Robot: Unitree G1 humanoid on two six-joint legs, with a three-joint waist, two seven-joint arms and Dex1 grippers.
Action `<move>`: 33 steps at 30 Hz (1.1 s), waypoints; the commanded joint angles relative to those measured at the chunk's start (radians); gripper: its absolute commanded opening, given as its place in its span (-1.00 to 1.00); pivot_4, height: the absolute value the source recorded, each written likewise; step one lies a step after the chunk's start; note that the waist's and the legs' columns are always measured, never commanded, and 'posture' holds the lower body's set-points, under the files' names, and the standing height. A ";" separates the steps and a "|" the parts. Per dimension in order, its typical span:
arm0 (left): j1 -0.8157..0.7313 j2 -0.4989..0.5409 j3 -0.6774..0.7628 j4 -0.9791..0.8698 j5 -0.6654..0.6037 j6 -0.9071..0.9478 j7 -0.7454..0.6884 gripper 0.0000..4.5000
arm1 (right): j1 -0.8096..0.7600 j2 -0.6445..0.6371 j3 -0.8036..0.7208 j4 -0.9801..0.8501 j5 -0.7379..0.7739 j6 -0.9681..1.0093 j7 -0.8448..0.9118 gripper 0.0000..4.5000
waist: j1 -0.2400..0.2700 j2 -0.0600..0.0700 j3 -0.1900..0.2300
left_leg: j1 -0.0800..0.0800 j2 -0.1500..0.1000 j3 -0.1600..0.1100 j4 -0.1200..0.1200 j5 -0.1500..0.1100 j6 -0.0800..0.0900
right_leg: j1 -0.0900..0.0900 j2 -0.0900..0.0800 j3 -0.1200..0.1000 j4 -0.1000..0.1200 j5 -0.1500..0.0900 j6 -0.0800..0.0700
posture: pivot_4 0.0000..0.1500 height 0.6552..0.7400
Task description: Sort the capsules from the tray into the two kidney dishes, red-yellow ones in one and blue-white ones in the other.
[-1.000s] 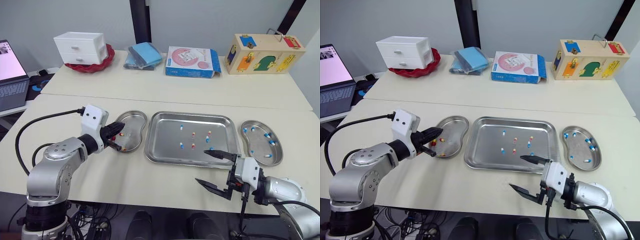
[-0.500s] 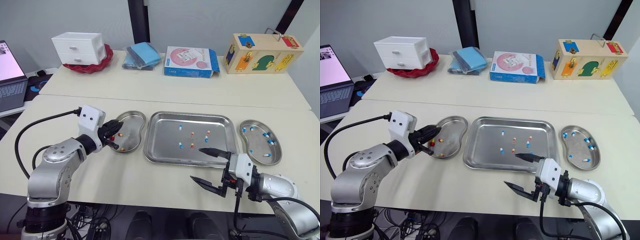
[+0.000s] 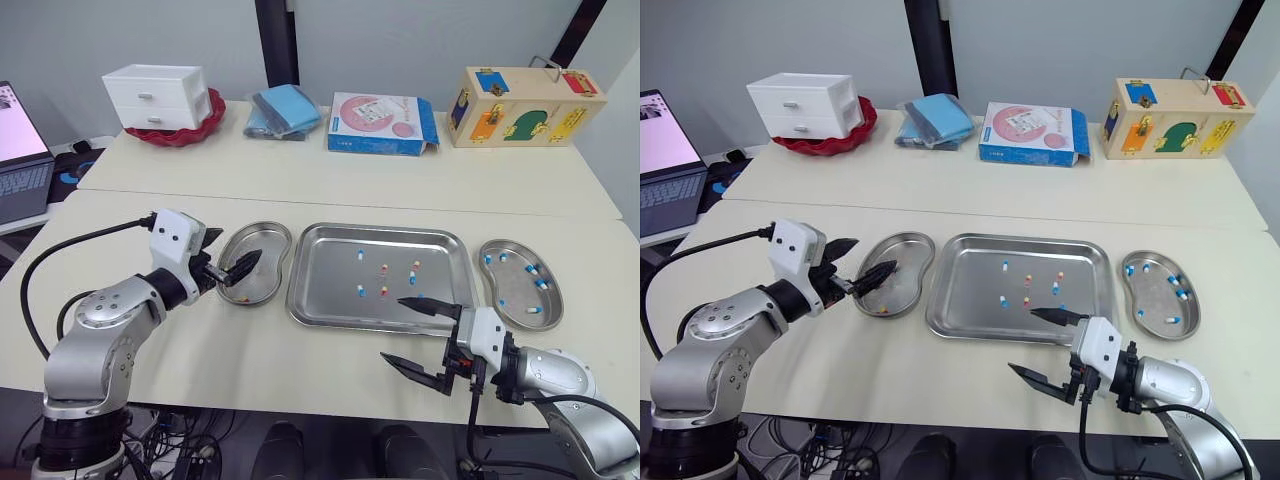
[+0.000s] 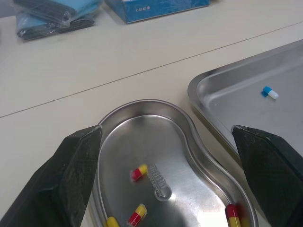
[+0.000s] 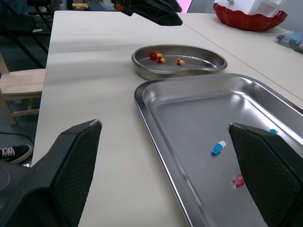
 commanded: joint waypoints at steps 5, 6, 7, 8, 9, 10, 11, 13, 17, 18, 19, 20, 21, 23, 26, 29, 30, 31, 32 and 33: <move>0.006 0.028 0.021 -0.041 -0.041 0.002 -0.012 0.98 | 0.012 -0.003 -0.009 -0.042 0.014 -0.008 -0.004 1.00 | 0.000 0.000 0.000 | 0.000 0.000 0.000 0.000 0.000 0.000 | 0.000 0.000 0.000 0.000 0.000 0.000 | 1.00 0.77; 0.007 0.030 0.021 -0.043 -0.044 0.002 -0.013 0.98 | 0.013 -0.003 -0.008 -0.043 0.014 -0.008 -0.005 1.00 | 0.000 0.000 0.000 | 0.000 0.000 0.000 0.000 0.000 0.000 | 0.000 0.000 0.000 0.000 0.000 0.000 | 1.00 0.77; 0.010 0.031 0.023 -0.045 -0.052 0.003 -0.017 0.98 | 0.014 -0.003 -0.008 -0.043 0.013 -0.008 -0.006 1.00 | 0.000 0.000 0.000 | 0.000 0.000 0.000 0.000 0.000 0.000 | 0.000 0.000 0.000 0.000 0.000 0.000 | 1.00 0.77; 0.012 0.031 0.025 -0.046 -0.058 0.003 -0.019 0.98 | 0.014 -0.002 -0.008 -0.043 0.013 -0.008 -0.006 1.00 | 0.000 0.000 0.000 | 0.000 0.000 0.000 0.000 0.000 0.000 | 0.000 0.000 0.000 0.000 0.000 0.000 | 1.00 0.77; 0.017 0.031 0.033 -0.050 -0.073 -0.001 -0.030 0.98 | 0.015 -0.002 -0.010 -0.044 0.011 -0.008 -0.009 1.00 | 0.000 0.000 0.000 | 0.000 0.000 0.000 0.000 0.000 0.000 | 0.000 0.000 0.000 0.000 0.000 0.000 | 1.00 0.77; 0.024 0.028 0.047 -0.053 -0.091 -0.011 -0.040 0.98 | 0.017 -0.001 -0.013 -0.044 0.010 -0.007 -0.014 1.00 | 0.000 0.000 0.000 | 0.000 0.000 0.000 0.000 0.000 0.000 | 0.000 0.000 0.000 0.000 0.000 0.000 | 1.00 0.77; 0.042 0.033 0.072 -0.055 -0.111 -0.023 -0.061 0.98 | 0.022 -0.002 -0.028 -0.050 0.015 0.002 -0.023 1.00 | 0.000 0.000 0.000 | 0.000 0.000 0.000 0.000 0.000 0.000 | 0.000 0.000 0.000 0.000 0.000 0.000 | 1.00 0.77; 0.103 0.070 0.136 -0.047 -0.137 -0.042 -0.125 0.98 | 0.056 -0.014 -0.081 -0.078 0.045 0.031 -0.043 1.00 | -0.001 0.000 0.000 | 0.000 0.000 0.000 0.000 0.000 0.000 | 0.000 0.000 0.000 0.000 0.000 0.000 | 1.00 0.77; 0.221 0.118 0.230 -0.022 -0.157 -0.074 -0.204 0.98 | 0.148 -0.045 -0.199 -0.116 0.084 0.064 -0.058 1.00 | -0.002 0.001 0.000 | 0.000 0.001 0.000 -0.002 0.000 0.000 | -0.001 0.000 0.000 -0.001 0.000 0.000 | 1.00 0.77; 0.270 0.125 0.258 -0.014 -0.152 -0.096 -0.230 0.98 | 0.178 -0.054 -0.245 -0.117 0.094 0.068 -0.057 1.00 | -0.002 0.001 0.000 | 0.000 0.001 0.001 -0.002 0.000 0.000 | -0.001 0.000 0.000 -0.001 0.000 0.000 | 1.00 0.77; 0.322 0.125 0.283 -0.005 -0.147 -0.131 -0.263 0.98 | 0.213 -0.065 -0.293 -0.114 0.096 0.063 -0.047 1.00 | -0.003 0.001 0.000 | 0.000 0.000 0.001 -0.002 0.000 0.000 | -0.001 0.000 0.001 -0.001 0.000 0.000 | 1.00 0.77; 0.366 0.123 0.299 0.005 -0.139 -0.160 -0.287 0.98 | 0.244 -0.075 -0.336 -0.109 0.096 0.056 -0.036 1.00 | -0.003 0.001 0.000 | 0.000 0.000 0.002 -0.002 0.000 0.000 | -0.001 0.000 0.001 -0.001 0.000 0.000 | 1.00 0.77; 0.407 0.118 0.312 0.019 -0.133 -0.187 -0.305 0.98 | 0.278 -0.082 -0.384 -0.100 0.100 0.049 -0.024 1.00 | -0.002 0.000 0.000 | 0.001 0.000 0.003 -0.003 0.000 0.000 | -0.001 0.000 0.002 -0.002 0.000 0.000 | 1.00 0.77; 0.461 0.109 0.324 0.050 -0.122 -0.224 -0.318 0.98 | 0.332 -0.092 -0.466 -0.075 0.112 0.039 -0.003 1.00 | -0.002 0.000 0.001 | 0.001 0.001 0.002 -0.003 0.000 0.000 | -0.001 0.000 0.001 -0.002 0.000 0.000 | 1.00 0.77; 0.516 0.104 0.327 0.108 -0.097 -0.281 -0.333 0.98 | 0.402 -0.100 -0.594 -0.022 0.137 0.037 0.036 1.00 | 0.001 -0.001 0.000 | 0.001 0.000 0.002 -0.003 0.000 0.000 | 0.000 0.000 0.002 -0.002 -0.001 -0.001 | 1.00 0.77; 0.550 0.109 0.323 0.161 -0.077 -0.326 -0.348 0.98 | 0.453 -0.105 -0.697 0.064 0.151 0.034 0.080 1.00 | 0.000 -0.001 0.000 | 0.002 0.001 0.003 -0.003 0.000 0.000 | 0.000 0.000 0.002 -0.003 -0.001 -0.001 | 1.00 0.77; 0.553 0.110 0.322 0.172 -0.070 -0.337 -0.345 0.98 | 0.465 -0.108 -0.719 0.097 0.142 0.019 0.097 1.00 | 0.000 -0.001 0.000 | 0.002 0.001 0.004 -0.003 0.000 0.000 | 0.000 0.000 0.003 -0.003 -0.001 -0.001 | 1.00 0.77; 0.554 0.110 0.320 0.176 -0.067 -0.341 -0.341 0.98 | 0.469 -0.110 -0.735 0.125 0.134 0.005 0.109 1.00 | -0.001 -0.001 0.000 | 0.001 0.001 0.004 -0.003 0.000 0.000 | 0.000 0.000 0.003 -0.003 -0.001 -0.001 | 1.00 0.77; 0.552 0.110 0.319 0.178 -0.065 -0.343 -0.333 0.98 | 0.470 -0.111 -0.750 0.157 0.130 -0.004 0.115 1.00 | -0.002 -0.001 0.000 | 0.002 0.001 0.004 -0.003 0.000 0.000 | 0.000 0.000 0.003 -0.003 -0.001 -0.001 | 1.00 0.77; 0.551 0.110 0.318 0.177 -0.066 -0.343 -0.329 0.98 | 0.467 -0.111 -0.759 0.182 0.131 -0.008 0.119 1.00 | -0.003 -0.001 0.000 | 0.002 0.001 0.005 -0.004 0.000 0.000 | 0.000 0.000 0.003 -0.003 -0.001 -0.001 | 1.00 0.77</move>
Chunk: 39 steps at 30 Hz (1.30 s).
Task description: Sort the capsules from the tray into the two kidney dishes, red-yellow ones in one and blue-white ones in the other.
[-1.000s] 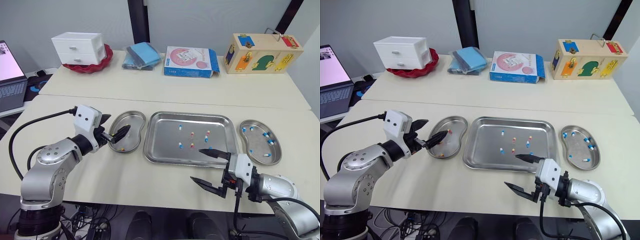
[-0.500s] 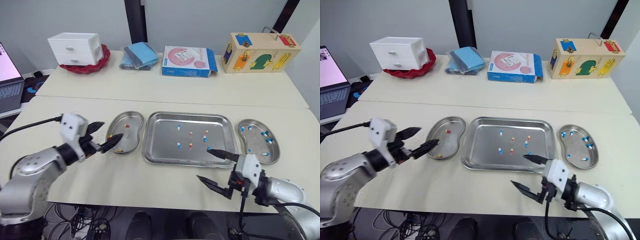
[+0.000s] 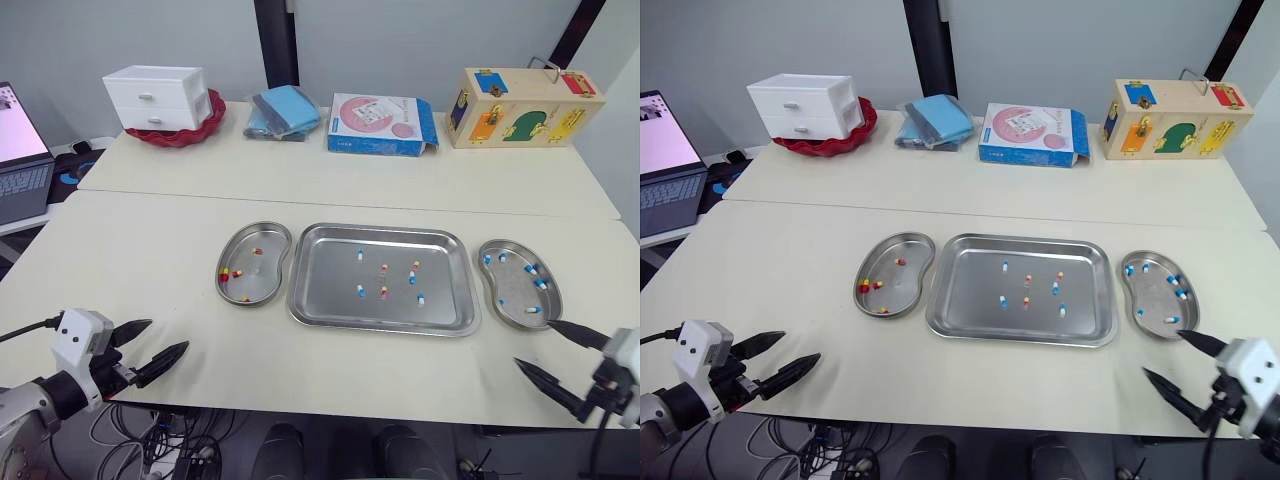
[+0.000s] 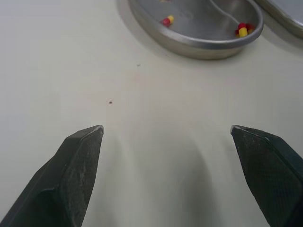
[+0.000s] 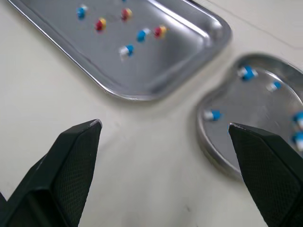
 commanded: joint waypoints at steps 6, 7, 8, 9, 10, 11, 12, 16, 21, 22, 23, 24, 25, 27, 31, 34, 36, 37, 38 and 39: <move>0.010 0.018 0.015 -0.073 -0.020 0.014 0.009 0.98 | -0.009 -0.015 -0.062 0.136 -0.008 -0.080 0.063 1.00 | -0.002 0.000 0.000 | 0.001 0.000 0.003 -0.001 0.000 0.000 | 0.000 0.000 0.002 0.000 0.000 0.000 | 1.00 0.77; 0.013 0.019 0.015 -0.080 -0.022 0.019 0.008 0.98 | -0.010 -0.015 -0.060 0.142 -0.011 -0.087 0.067 1.00 | -0.002 0.000 0.000 | 0.001 0.000 0.003 -0.001 0.000 0.000 | 0.000 0.000 0.003 0.000 0.000 0.000 | 1.00 0.77; 0.015 0.019 0.016 -0.088 -0.023 0.023 0.010 0.98 | -0.010 -0.016 -0.059 0.149 -0.014 -0.093 0.071 1.00 | -0.002 0.000 0.000 | 0.001 0.000 0.003 -0.002 0.000 0.000 | 0.000 0.000 0.003 0.000 0.000 0.000 | 1.00 0.77; 0.019 0.022 0.015 -0.094 -0.025 0.027 0.005 0.98 | -0.012 -0.017 -0.058 0.156 -0.020 -0.103 0.074 1.00 | -0.002 0.000 0.000 | 0.001 0.000 0.003 -0.002 0.000 0.000 | -0.001 0.000 0.003 -0.001 0.000 0.000 | 1.00 0.77; 0.023 0.030 0.009 -0.102 -0.025 0.022 -0.012 0.98 | -0.013 -0.018 -0.058 0.161 -0.023 -0.109 0.076 1.00 | -0.002 0.000 0.000 | 0.001 0.000 0.003 -0.002 0.000 0.000 | 0.000 0.000 0.003 -0.001 0.000 0.000 | 1.00 0.77; 0.028 0.037 -0.001 -0.118 -0.031 0.021 -0.035 0.98 | -0.013 -0.020 -0.057 0.166 -0.030 -0.118 0.078 1.00 | -0.002 0.000 0.000 | 0.001 0.000 0.003 -0.002 0.000 0.000 | 0.000 0.000 0.003 -0.001 0.000 0.000 | 1.00 0.77; 0.033 0.043 -0.014 -0.136 -0.040 0.020 -0.059 0.98 | -0.011 -0.023 -0.056 0.169 -0.035 -0.125 0.080 1.00 | -0.002 0.000 0.000 | 0.001 0.000 0.003 -0.002 0.000 0.000 | -0.001 0.000 0.003 -0.001 0.000 0.000 | 1.00 0.77; 0.025 0.051 -0.085 -0.197 -0.059 -0.008 -0.133 0.98 | 0.011 -0.026 -0.058 0.141 -0.045 -0.132 0.091 1.00 | -0.002 0.001 0.000 | 0.001 0.000 0.005 -0.002 0.000 0.000 | 0.000 0.000 0.004 -0.001 0.000 0.000 | 1.00 0.77; -0.028 -0.003 -0.175 -0.243 -0.115 -0.074 -0.205 0.98 | 0.091 -0.017 -0.070 0.048 -0.034 -0.111 0.108 1.00 | 0.000 0.002 0.000 | 0.001 0.000 0.004 -0.003 0.000 0.000 | 0.000 0.000 0.003 -0.002 0.000 0.000 | 1.00 0.77; -0.038 -0.015 -0.192 -0.243 -0.123 -0.088 -0.218 0.98 | 0.112 -0.016 -0.072 0.026 -0.032 -0.104 0.111 1.00 | -0.001 0.002 -0.001 | 0.001 0.000 0.004 -0.003 0.000 0.000 | 0.000 0.000 0.003 -0.002 0.000 0.000 | 1.00 0.77; -0.056 -0.032 -0.215 -0.242 -0.134 -0.105 -0.232 0.98 | 0.138 -0.012 -0.075 -0.005 -0.028 -0.095 0.115 1.00 | -0.001 0.002 -0.001 | 0.001 0.000 0.004 -0.004 0.000 0.000 | 0.000 0.000 0.003 -0.003 0.000 0.000 | 1.00 0.77; -0.073 -0.047 -0.233 -0.240 -0.143 -0.115 -0.236 0.98 | 0.158 -0.009 -0.077 -0.032 -0.026 -0.088 0.116 1.00 | -0.001 0.003 -0.001 | 0.001 0.000 0.004 -0.004 0.000 0.000 | 0.000 0.000 0.003 -0.003 0.000 0.000 | 1.00 0.77; -0.084 -0.057 -0.245 -0.238 -0.149 -0.123 -0.239 0.98 | 0.173 -0.006 -0.078 -0.051 -0.024 -0.083 0.117 1.00 | -0.001 0.003 -0.001 | 0.001 0.000 0.004 -0.004 0.000 0.000 | 0.000 0.000 0.003 -0.003 0.000 0.000 | 1.00 0.77; -0.102 -0.083 -0.268 -0.225 -0.146 -0.154 -0.243 0.98 | 0.207 0.004 -0.073 -0.104 -0.021 -0.069 0.112 1.00 | -0.001 0.003 -0.001 | 0.001 0.001 0.004 -0.004 0.000 0.000 | 0.000 0.000 0.003 -0.003 0.000 0.000 | 1.00 0.77; -0.115 -0.100 -0.306 -0.196 -0.122 -0.195 -0.253 0.98 | 0.246 0.016 -0.051 -0.192 -0.020 -0.025 0.096 1.00 | -0.003 0.003 -0.001 | 0.001 0.001 0.004 -0.004 0.000 0.000 | 0.000 0.000 0.003 -0.003 0.000 0.000 | 1.00 0.77; -0.129 -0.112 -0.335 -0.174 -0.104 -0.234 -0.254 0.98 | 0.251 0.021 -0.003 -0.292 -0.027 0.031 0.055 1.00 | -0.002 0.003 -0.001 | 0.001 0.000 0.004 -0.004 0.000 0.000 | 0.000 0.000 0.004 -0.003 0.000 0.000 | 1.00 0.77; -0.135 -0.115 -0.347 -0.167 -0.101 -0.241 -0.245 0.98 | 0.237 0.022 0.031 -0.347 -0.042 0.074 0.013 1.00 | -0.001 0.003 -0.002 | 0.001 0.001 0.004 -0.004 0.000 0.000 | 0.000 0.000 0.003 -0.003 0.000 0.000 | 1.00 0.77; -0.137 -0.119 -0.350 -0.161 -0.098 -0.252 -0.244 0.98 | 0.199 0.014 0.092 -0.408 -0.037 0.142 -0.042 1.00 | -0.002 0.003 -0.002 | 0.001 0.001 0.003 -0.004 0.000 0.000 | 0.000 0.000 0.003 -0.003 0.000 0.000 | 1.00 0.77; -0.139 -0.121 -0.351 -0.155 -0.095 -0.261 -0.243 0.98 | 0.158 0.005 0.146 -0.453 -0.030 0.205 -0.087 1.00 | -0.003 0.002 -0.002 | 0.001 0.001 0.003 -0.004 0.000 0.000 | 0.000 0.000 0.003 -0.003 0.000 0.000 | 1.00 0.77; -0.139 -0.122 -0.351 -0.151 -0.094 -0.268 -0.242 0.98 | 0.128 -0.003 0.183 -0.484 -0.025 0.254 -0.120 1.00 | -0.004 0.002 -0.002 | 0.001 0.001 0.003 -0.004 0.000 0.000 | 0.000 0.001 0.003 -0.003 0.000 0.000 | 1.00 0.77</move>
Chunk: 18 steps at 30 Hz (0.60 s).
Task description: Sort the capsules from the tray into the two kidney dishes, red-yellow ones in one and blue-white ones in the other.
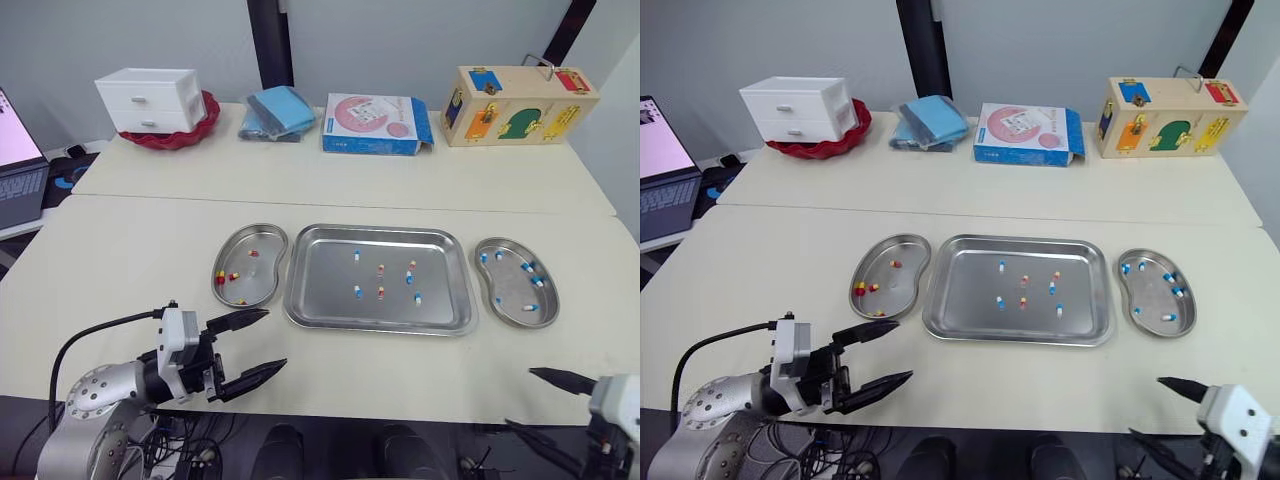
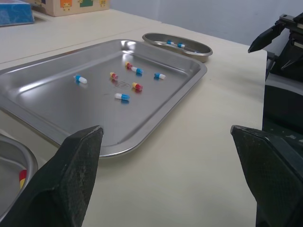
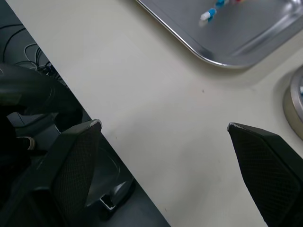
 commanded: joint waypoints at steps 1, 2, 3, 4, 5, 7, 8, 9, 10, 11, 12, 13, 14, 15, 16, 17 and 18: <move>-0.004 -0.006 -0.008 0.005 0.008 -0.042 -0.001 0.98 | -0.093 -0.026 0.128 -0.135 0.017 0.149 -0.112 1.00 | 0.000 0.000 0.000 | 0.000 0.000 0.000 0.000 0.000 0.000 | 0.000 0.000 0.000 0.000 0.000 0.000 | 1.00 0.77; -0.003 -0.006 -0.010 0.008 0.010 -0.048 -0.001 0.98 | -0.124 -0.030 0.155 -0.140 0.015 0.174 -0.128 1.00 | 0.001 0.000 -0.001 | 0.000 0.000 0.000 0.000 0.000 0.000 | 0.000 0.000 0.000 0.000 0.000 0.000 | 1.00 0.77; -0.002 -0.006 -0.011 0.011 0.013 -0.052 0.001 1.00 | -0.164 -0.033 0.189 -0.142 0.002 0.196 -0.151 0.92 | 0.002 0.000 0.000 | 0.000 0.000 0.000 0.000 0.000 0.000 | 0.000 0.000 0.000 0.000 0.000 0.000 | 1.00 0.77; -0.002 -0.006 -0.013 0.011 0.013 -0.055 0.004 1.00 | -0.209 -0.040 0.227 -0.145 -0.007 0.219 -0.171 0.83 | 0.002 0.000 0.000 | 0.000 0.000 -0.001 0.000 0.000 0.000 | 0.000 0.000 0.000 0.000 0.000 0.000 | 1.00 0.77; -0.001 -0.007 -0.014 0.012 0.013 -0.058 0.007 1.00 | -0.254 -0.043 0.261 -0.147 -0.017 0.242 -0.193 0.74 | 0.002 0.000 0.000 | 0.000 0.000 -0.001 0.000 0.000 0.000 | 0.000 0.000 0.000 0.000 0.000 0.000 | 1.00 0.77; -0.001 -0.007 -0.017 0.012 0.014 -0.066 0.011 1.00 | -0.345 -0.052 0.326 -0.151 -0.025 0.284 -0.228 0.44 | 0.002 0.000 0.000 | 0.000 0.000 -0.001 0.000 0.000 0.000 | 0.000 0.000 -0.001 -0.001 0.000 0.000 | 1.00 0.77; -0.001 -0.008 -0.018 0.014 0.015 -0.070 0.013 1.00 | -0.405 -0.052 0.366 -0.149 -0.034 0.315 -0.252 0.30 | 0.002 0.000 0.000 | -0.001 0.000 -0.001 0.000 0.000 0.000 | 0.000 0.000 -0.001 0.000 0.000 0.000 | 1.00 0.77; -0.002 -0.009 -0.020 0.016 0.017 -0.073 0.013 1.00 | -0.465 -0.051 0.406 -0.142 -0.044 0.343 -0.275 0.30 | 0.002 0.000 0.000 | 0.000 0.000 -0.001 0.000 0.000 0.000 | 0.000 0.000 -0.001 0.000 0.000 0.000 | 1.00 0.77; -0.003 -0.010 -0.021 0.017 0.018 -0.076 0.014 1.00 | -0.533 -0.049 0.453 -0.133 -0.060 0.371 -0.295 0.30 | 0.002 0.000 0.000 | 0.000 0.000 -0.001 0.000 0.000 0.000 | 0.000 0.000 -0.001 0.000 0.000 0.000 | 1.00 0.77; -0.004 -0.011 -0.022 0.018 0.019 -0.078 0.016 1.00 | -0.596 -0.045 0.497 -0.122 -0.074 0.399 -0.314 0.30 | 0.000 0.000 0.000 | 0.000 0.000 -0.001 0.000 0.000 0.000 | 0.000 0.000 -0.001 0.000 0.000 0.000 | 1.00 0.77; -0.005 -0.012 -0.024 0.019 0.021 -0.081 0.017 1.00 | -0.664 -0.033 0.544 -0.106 -0.087 0.438 -0.337 0.30 | 0.000 0.000 0.000 | 0.000 0.000 -0.001 0.000 0.000 0.000 | 0.000 0.000 -0.001 0.000 0.000 0.000 | 1.00 0.77; -0.006 -0.012 -0.026 0.020 0.022 -0.083 0.017 1.00 | -0.719 -0.026 0.584 -0.092 -0.102 0.467 -0.356 0.30 | 0.000 0.000 0.000 | 0.000 0.000 -0.002 0.000 0.000 0.000 | 0.000 0.000 -0.001 0.000 0.000 0.000 | 1.00 0.77; -0.007 -0.014 -0.029 0.021 0.024 -0.088 0.018 1.00 | -0.787 -0.020 0.630 -0.077 -0.117 0.522 -0.378 0.30 | 0.001 0.000 0.000 | 0.000 0.000 -0.002 0.000 0.000 0.000 | 0.000 0.000 -0.001 0.000 0.000 0.000 | 1.00 0.77; -0.008 -0.014 -0.031 0.022 0.025 -0.090 0.019 1.00 | -0.861 0.001 0.667 -0.058 -0.118 0.576 -0.400 0.30 | 0.001 0.000 0.000 | -0.001 0.000 -0.002 0.000 0.000 0.000 | -0.001 0.000 -0.001 0.000 0.000 0.000 | 1.00 0.77; -0.009 -0.015 -0.034 0.023 0.027 -0.094 0.020 1.00 | -0.926 0.022 0.700 -0.040 -0.120 0.622 -0.417 0.30 | 0.001 0.000 0.000 | -0.001 0.000 -0.002 0.000 0.000 0.000 | -0.001 0.000 -0.001 0.000 0.000 0.000 | 1.00 0.77; -0.010 -0.014 -0.036 0.023 0.027 -0.096 0.021 1.00 | -0.984 0.043 0.722 -0.025 -0.115 0.669 -0.429 0.30 | 0.001 0.000 0.000 | -0.002 0.000 -0.002 0.000 0.000 0.000 | -0.002 0.000 -0.001 0.000 0.000 0.000 | 1.00 0.77; -0.011 -0.015 -0.038 0.024 0.028 -0.098 0.021 1.00 | -1.037 0.070 0.739 -0.006 -0.111 0.709 -0.441 0.30 | 0.000 0.000 0.000 | -0.002 0.000 -0.002 0.000 0.000 0.000 | -0.002 0.000 -0.001 0.001 0.000 0.000 | 1.00 0.77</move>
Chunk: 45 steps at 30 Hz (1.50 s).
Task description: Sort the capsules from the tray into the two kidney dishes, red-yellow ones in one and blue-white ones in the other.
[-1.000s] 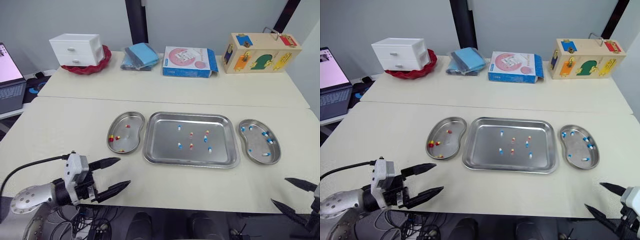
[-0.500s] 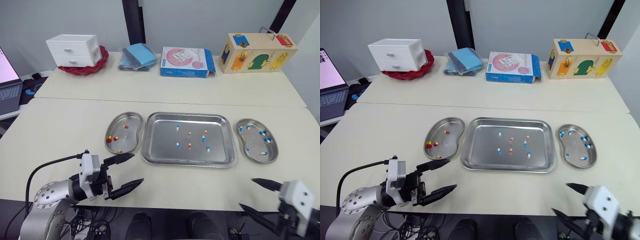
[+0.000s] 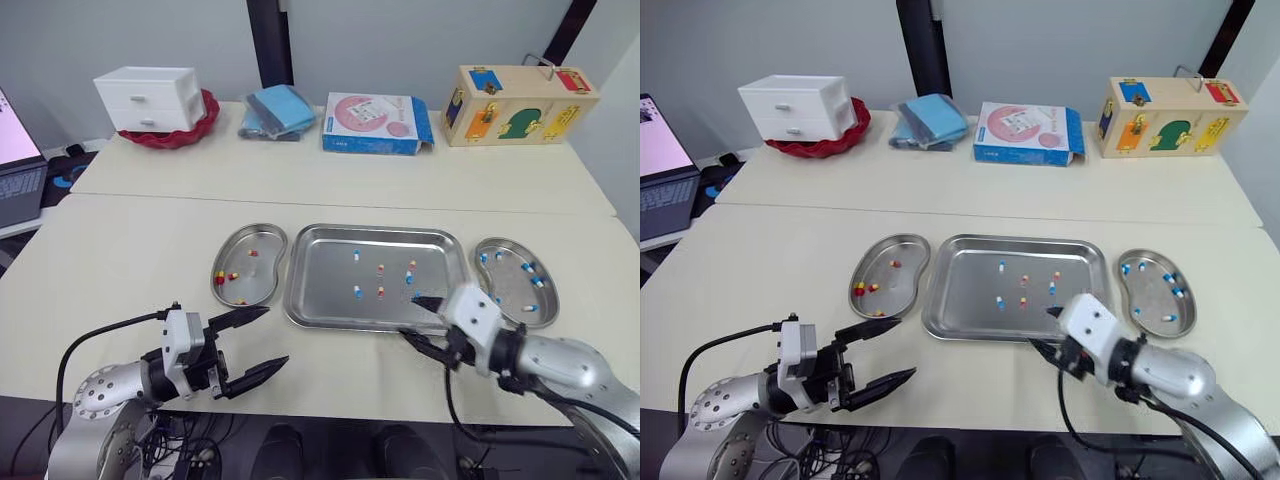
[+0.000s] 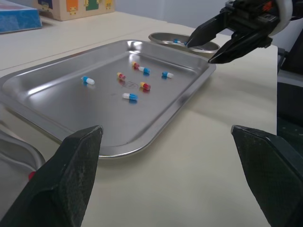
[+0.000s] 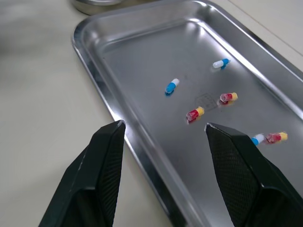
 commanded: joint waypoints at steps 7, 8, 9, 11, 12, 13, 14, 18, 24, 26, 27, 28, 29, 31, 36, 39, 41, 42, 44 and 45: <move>-0.009 -0.003 -0.011 -0.009 0.000 -0.032 0.008 1.00 | -0.309 0.153 0.170 0.161 -0.014 0.253 -0.089 0.30 | 0.001 0.000 0.000 | -0.003 0.000 -0.001 0.000 0.000 0.000 | -0.004 0.000 -0.002 0.003 0.000 -0.001 | 1.00 0.77; -0.010 -0.003 -0.011 -0.009 0.000 -0.032 0.009 1.00 | -0.323 0.164 0.181 0.174 -0.014 0.263 -0.094 0.30 | 0.001 0.000 0.000 | -0.003 0.000 -0.001 0.000 0.000 0.000 | -0.005 0.000 -0.001 0.004 0.000 -0.001 | 1.00 0.77; -0.011 -0.003 -0.013 -0.009 0.001 -0.033 0.009 1.00 | -0.334 0.172 0.190 0.187 -0.016 0.267 -0.097 0.30 | 0.000 0.000 0.000 | -0.002 0.000 -0.001 -0.001 0.000 0.000 | -0.005 0.000 -0.001 0.004 0.000 -0.001 | 1.00 0.77; -0.012 -0.003 -0.015 -0.008 0.001 -0.033 0.011 1.00 | -0.353 0.184 0.215 0.218 -0.025 0.264 -0.101 0.30 | -0.001 0.000 0.000 | -0.002 0.000 -0.001 -0.001 0.000 0.000 | -0.005 0.000 -0.001 0.005 0.000 -0.001 | 1.00 0.77; -0.012 -0.003 -0.016 -0.009 0.001 -0.034 0.012 1.00 | -0.361 0.191 0.231 0.238 -0.034 0.256 -0.105 0.30 | -0.001 0.000 0.000 | -0.002 0.000 -0.001 -0.001 0.000 0.000 | -0.005 0.000 -0.001 0.005 0.000 -0.001 | 1.00 0.77; -0.012 -0.002 -0.016 -0.009 0.001 -0.034 0.013 1.00 | -0.368 0.198 0.243 0.256 -0.041 0.249 -0.110 0.30 | -0.002 0.000 0.000 | -0.002 0.000 -0.001 -0.001 0.000 0.000 | -0.006 0.000 -0.001 0.005 0.000 -0.001 | 1.00 0.77; -0.012 -0.002 -0.017 -0.009 0.001 -0.035 0.014 1.00 | -0.373 0.205 0.253 0.272 -0.046 0.243 -0.114 0.30 | -0.002 0.000 0.000 | -0.002 0.000 -0.001 -0.001 0.000 0.000 | -0.006 0.000 -0.001 0.005 0.000 -0.001 | 1.00 0.77; -0.012 -0.002 -0.019 -0.010 0.001 -0.036 0.020 1.00 | -0.387 0.233 0.278 0.331 -0.071 0.222 -0.121 0.30 | -0.002 0.000 0.000 | -0.003 0.000 -0.001 -0.001 0.000 0.000 | -0.006 0.000 -0.001 0.005 0.000 -0.001 | 1.00 0.77; -0.007 -0.005 -0.025 -0.020 0.002 -0.037 0.031 1.00 | -0.404 0.268 0.301 0.398 -0.105 0.207 -0.132 0.12 | -0.006 0.001 0.000 | -0.003 0.000 0.000 -0.001 0.000 0.000 | -0.008 0.000 -0.001 0.006 0.000 -0.001 | 1.00 0.77; -0.007 -0.007 -0.027 -0.020 0.003 -0.037 0.032 1.00 | -0.406 0.266 0.314 0.409 -0.119 0.202 -0.129 -0.06 | -0.007 0.001 0.000 | -0.003 0.000 0.000 -0.001 0.000 0.000 | -0.008 0.000 0.000 0.006 0.000 -0.001 | 1.00 0.77; -0.008 -0.007 -0.028 -0.020 0.004 -0.038 0.033 1.00 | -0.411 0.262 0.319 0.413 -0.128 0.197 -0.127 -0.15 | -0.008 0.001 0.000 | -0.003 0.000 0.000 -0.001 0.000 0.000 | -0.009 0.000 0.000 0.006 0.000 -0.001 | 1.00 0.77; -0.008 -0.007 -0.028 -0.021 0.004 -0.038 0.033 1.00 | -0.416 0.261 0.319 0.415 -0.134 0.194 -0.125 -0.31 | -0.008 0.001 0.000 | -0.003 0.000 0.000 -0.001 0.000 0.000 | -0.009 0.000 0.000 0.006 0.000 -0.001 | 1.00 0.77; -0.008 -0.008 -0.029 -0.021 0.004 -0.038 0.034 1.00 | -0.420 0.263 0.316 0.415 -0.135 0.196 -0.121 -0.39 | -0.009 0.001 0.000 | -0.003 0.000 0.000 -0.001 0.000 0.000 | -0.009 0.000 0.000 0.006 0.000 -0.001 | 1.00 0.77; -0.009 -0.008 -0.031 -0.021 0.005 -0.039 0.033 1.00 | -0.427 0.258 0.322 0.412 -0.137 0.195 -0.105 -0.63 | -0.010 0.001 0.000 | -0.003 0.000 0.001 -0.001 0.000 0.000 | -0.009 0.000 0.000 0.006 0.000 -0.001 | 1.00 0.77; -0.019 -0.005 -0.037 -0.015 0.007 -0.040 0.030 1.00 | -0.438 0.239 0.336 0.387 -0.148 0.173 -0.079 -0.98 | -0.011 0.001 0.000 | -0.003 0.000 0.001 -0.001 0.000 0.000 | -0.009 0.000 0.000 0.006 0.000 -0.001 | 1.00 0.77; -0.028 0.001 -0.046 -0.013 0.002 -0.039 0.012 1.00 | -0.443 0.231 0.292 0.335 -0.132 0.194 -0.068 -0.98 | -0.011 0.001 0.001 | -0.003 0.000 0.001 -0.001 0.000 0.000 | -0.009 0.000 0.000 0.006 0.000 -0.001 | 1.00 0.77; -0.033 0.004 -0.052 -0.010 0.001 -0.047 -0.005 1.00 | -0.425 0.219 0.230 0.275 -0.105 0.222 -0.060 -0.98 | -0.011 0.001 0.001 | -0.004 0.000 0.001 -0.002 0.000 0.000 | -0.010 0.000 0.000 0.006 0.000 -0.001 | 1.00 0.77; -0.036 0.005 -0.054 -0.009 0.000 -0.053 -0.015 1.00 | -0.409 0.207 0.197 0.243 -0.092 0.235 -0.054 -0.98 | -0.010 0.001 0.001 | -0.004 0.000 0.001 -0.002 0.000 0.000 | -0.010 0.000 0.000 0.006 0.000 -0.001 | 1.00 0.77; -0.043 0.004 -0.058 -0.002 -0.005 -0.064 -0.033 1.00 | -0.358 0.168 0.129 0.174 -0.068 0.250 -0.039 -0.98 | -0.005 0.001 0.001 | -0.005 0.000 0.001 -0.002 0.000 0.000 | -0.010 0.000 0.000 0.006 0.000 -0.001 | 1.00 0.77; -0.047 0.003 -0.062 0.001 -0.009 -0.068 -0.042 1.00 | -0.330 0.149 0.096 0.143 -0.056 0.248 -0.030 -0.98 | -0.001 0.001 0.001 | -0.005 0.000 0.000 -0.002 0.000 0.000 | -0.010 0.000 -0.001 0.005 0.000 -0.001 | 1.00 0.77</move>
